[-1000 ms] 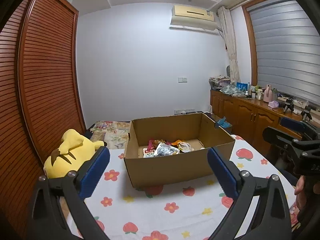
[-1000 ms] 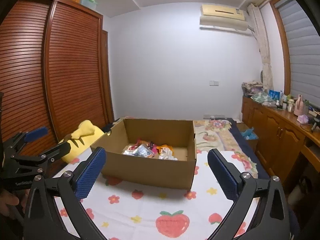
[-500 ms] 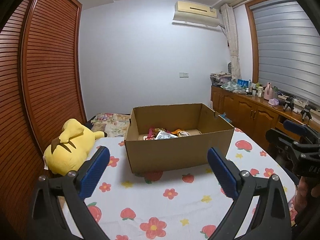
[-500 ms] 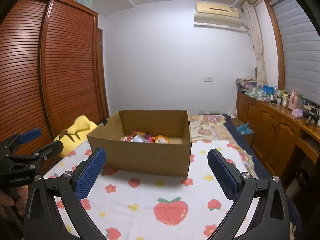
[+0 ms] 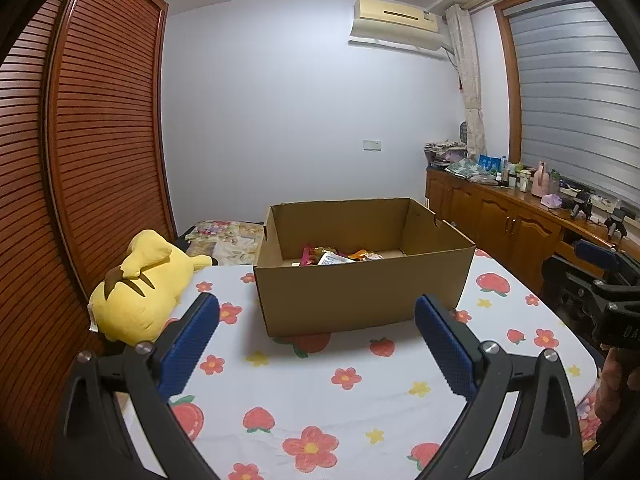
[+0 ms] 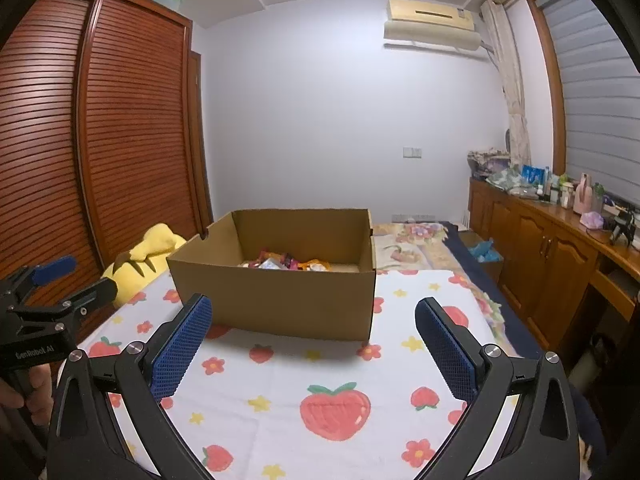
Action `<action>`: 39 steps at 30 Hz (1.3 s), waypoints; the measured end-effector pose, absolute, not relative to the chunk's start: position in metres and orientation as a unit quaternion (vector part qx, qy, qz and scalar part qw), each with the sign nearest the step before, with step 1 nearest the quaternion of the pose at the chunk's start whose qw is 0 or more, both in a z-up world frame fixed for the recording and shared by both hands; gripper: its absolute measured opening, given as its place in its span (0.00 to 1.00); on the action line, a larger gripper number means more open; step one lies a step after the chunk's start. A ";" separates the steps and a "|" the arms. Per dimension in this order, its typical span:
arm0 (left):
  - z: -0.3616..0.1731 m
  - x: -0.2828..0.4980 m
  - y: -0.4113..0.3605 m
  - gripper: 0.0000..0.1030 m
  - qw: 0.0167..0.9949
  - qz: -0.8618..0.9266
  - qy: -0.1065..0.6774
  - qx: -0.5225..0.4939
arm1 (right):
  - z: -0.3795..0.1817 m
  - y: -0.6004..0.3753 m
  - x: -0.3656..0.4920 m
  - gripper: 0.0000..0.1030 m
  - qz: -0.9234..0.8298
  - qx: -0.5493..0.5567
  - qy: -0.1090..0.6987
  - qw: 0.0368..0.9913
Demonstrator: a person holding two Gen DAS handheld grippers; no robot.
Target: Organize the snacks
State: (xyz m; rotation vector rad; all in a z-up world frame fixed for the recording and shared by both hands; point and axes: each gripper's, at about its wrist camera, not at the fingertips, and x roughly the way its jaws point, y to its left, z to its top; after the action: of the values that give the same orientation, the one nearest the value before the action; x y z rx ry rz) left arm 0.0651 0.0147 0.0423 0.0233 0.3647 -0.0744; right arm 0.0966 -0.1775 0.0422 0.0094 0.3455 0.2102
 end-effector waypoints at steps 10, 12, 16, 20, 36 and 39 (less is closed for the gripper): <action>0.041 0.064 0.015 0.96 0.982 -0.036 0.183 0.016 | 0.040 -0.179 0.097 1.00 0.101 0.003 0.172 0.980; 0.041 0.064 0.015 0.96 0.982 -0.036 0.183 0.017 | 0.040 -0.179 0.097 1.00 0.102 0.004 0.172 0.980; 0.040 0.064 0.015 0.96 0.982 -0.036 0.183 0.018 | 0.039 -0.180 0.097 1.00 0.101 0.004 0.171 0.980; 0.040 0.065 0.014 0.96 0.982 -0.036 0.183 0.019 | 0.039 -0.180 0.097 1.00 0.101 0.003 0.171 0.980; 0.040 0.062 0.013 0.96 0.982 -0.038 0.183 0.023 | 0.040 -0.180 0.097 1.00 0.101 0.004 0.171 0.980; 0.040 0.061 0.013 0.96 0.982 -0.038 0.182 0.022 | 0.040 -0.180 0.097 1.00 0.101 0.004 0.171 0.980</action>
State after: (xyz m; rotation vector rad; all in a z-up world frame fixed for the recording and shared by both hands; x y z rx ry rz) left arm 0.0615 0.0127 0.0401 0.0447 0.3654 -0.0762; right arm 0.0971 -0.1799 0.0396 0.0083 0.3446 0.2034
